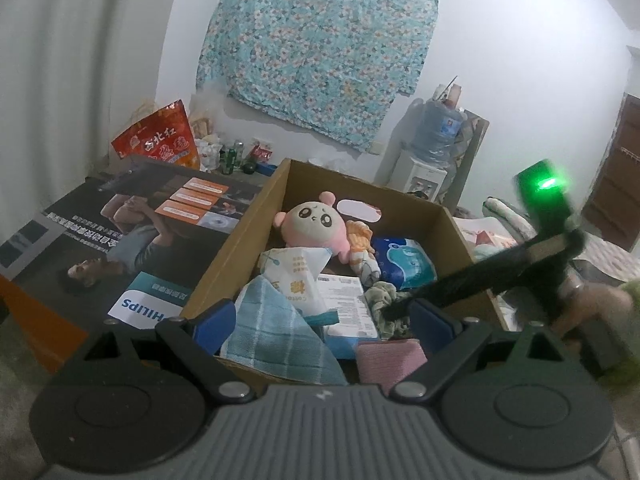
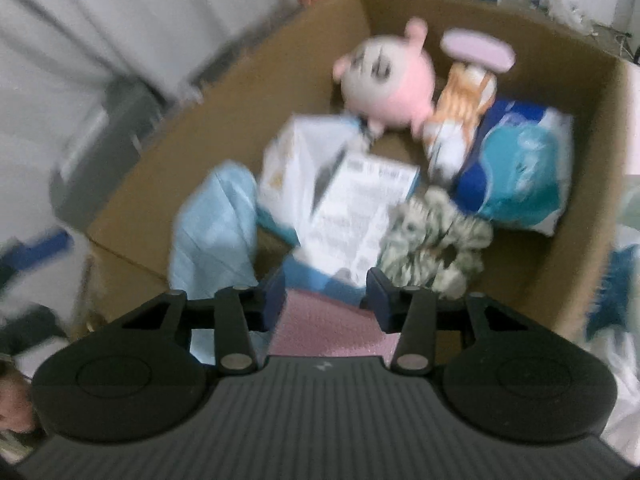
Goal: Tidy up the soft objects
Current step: 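Lower the pink pad into the box and open the right gripper, then withdraw the right tool from the box back toward the bed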
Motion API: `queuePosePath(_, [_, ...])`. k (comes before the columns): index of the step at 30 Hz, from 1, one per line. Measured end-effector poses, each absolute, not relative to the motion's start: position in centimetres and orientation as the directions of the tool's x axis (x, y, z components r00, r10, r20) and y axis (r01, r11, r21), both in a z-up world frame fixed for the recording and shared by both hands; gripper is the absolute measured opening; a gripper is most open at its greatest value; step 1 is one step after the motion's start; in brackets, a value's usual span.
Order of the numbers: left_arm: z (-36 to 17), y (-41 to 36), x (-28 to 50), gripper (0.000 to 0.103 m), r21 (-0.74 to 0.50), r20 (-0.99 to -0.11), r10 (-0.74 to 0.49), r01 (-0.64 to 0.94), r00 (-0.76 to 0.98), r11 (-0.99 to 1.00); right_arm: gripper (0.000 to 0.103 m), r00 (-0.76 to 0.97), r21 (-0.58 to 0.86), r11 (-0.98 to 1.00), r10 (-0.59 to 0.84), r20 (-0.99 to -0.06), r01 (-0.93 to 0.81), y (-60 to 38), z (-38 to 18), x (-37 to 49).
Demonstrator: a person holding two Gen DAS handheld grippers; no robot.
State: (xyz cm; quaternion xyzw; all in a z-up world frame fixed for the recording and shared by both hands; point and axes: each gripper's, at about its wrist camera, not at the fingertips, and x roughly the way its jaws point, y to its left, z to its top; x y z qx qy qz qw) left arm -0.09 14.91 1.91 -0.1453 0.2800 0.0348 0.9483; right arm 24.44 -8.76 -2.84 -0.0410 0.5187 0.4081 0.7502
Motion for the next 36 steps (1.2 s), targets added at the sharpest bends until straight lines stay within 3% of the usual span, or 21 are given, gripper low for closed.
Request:
queuePosePath(4, [2.2, 14.3, -0.1, 0.096, -0.247, -0.535, -0.028, -0.124, 0.844, 0.961, 0.061, 0.214, 0.458, 0.654, 0.685, -0.697, -0.602, -13.9, 0.3, 23.1])
queuePosePath(8, [2.4, 13.0, 0.4, 0.097, -0.238, -0.541, -0.064, -0.08, 0.839, 0.968, 0.07, 0.29, 0.551, 0.628, 0.762, -0.579, -0.55, -19.7, 1.2, 19.6])
queuePosePath(14, [2.8, 9.8, 1.1, 0.097, -0.208, -0.543, -0.126, 0.013, 0.83, 0.978, 0.072, 0.424, 0.651, 0.629, 0.773, -0.471, -0.424, -28.2, -0.9, 14.0])
queuePosePath(24, [3.1, 2.7, 2.5, 0.097, -0.198, -0.558, -0.267, 0.186, 0.786, 0.962, 0.073, 0.614, 0.708, 0.673, 0.656, -0.439, -0.213, -39.4, -4.7, 8.3])
queuePosePath(36, [1.5, -8.7, 3.4, 0.097, -0.167, -0.613, -0.389, 0.368, 0.688, 0.915, 0.073, 0.712, 0.656, 0.743, 0.531, -0.458, -0.133, -47.1, -7.4, 8.0])
